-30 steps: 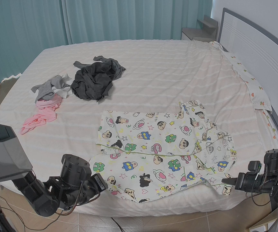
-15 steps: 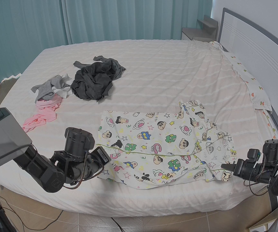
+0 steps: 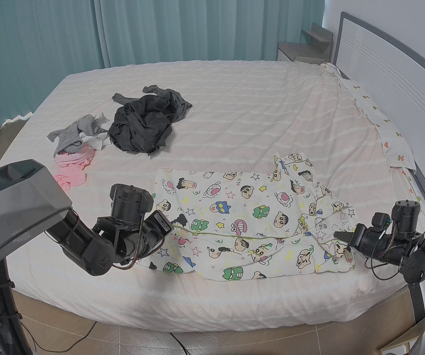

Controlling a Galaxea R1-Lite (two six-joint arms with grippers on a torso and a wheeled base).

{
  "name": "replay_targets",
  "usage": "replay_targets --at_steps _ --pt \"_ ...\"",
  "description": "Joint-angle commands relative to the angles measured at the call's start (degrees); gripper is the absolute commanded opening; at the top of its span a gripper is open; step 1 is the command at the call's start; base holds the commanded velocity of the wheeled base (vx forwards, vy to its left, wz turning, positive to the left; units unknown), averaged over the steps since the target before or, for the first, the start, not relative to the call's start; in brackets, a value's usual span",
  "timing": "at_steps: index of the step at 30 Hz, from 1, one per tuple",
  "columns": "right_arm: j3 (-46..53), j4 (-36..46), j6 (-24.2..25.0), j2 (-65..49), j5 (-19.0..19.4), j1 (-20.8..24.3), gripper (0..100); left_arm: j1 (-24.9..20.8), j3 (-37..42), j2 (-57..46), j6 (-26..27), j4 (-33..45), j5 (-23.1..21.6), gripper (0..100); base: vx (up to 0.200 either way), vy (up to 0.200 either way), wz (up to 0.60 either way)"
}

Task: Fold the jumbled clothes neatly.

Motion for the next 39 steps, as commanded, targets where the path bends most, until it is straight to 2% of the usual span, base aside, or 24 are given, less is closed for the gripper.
replay_targets --at_steps 1,9,25,39 --pt "-2.2 -0.1 1.1 1.6 -0.1 -0.5 0 0.7 -1.8 2.2 -0.1 -0.1 0.0 0 0.0 0.0 0.0" --pt "-5.1 -0.2 1.9 3.4 -2.4 -1.4 0 2.1 -4.1 2.8 -1.2 -0.3 0.0 0 0.0 0.0 0.0" --pt "-8.3 -0.2 2.0 7.0 -2.5 -3.4 0 5.5 -7.6 7.2 -0.9 -0.1 -0.1 0 0.0 0.0 0.0" --pt "-10.0 -0.2 2.1 8.5 -2.5 -3.4 0 5.4 -9.2 7.9 -0.5 -0.1 -0.2 0 0.0 0.0 0.0"
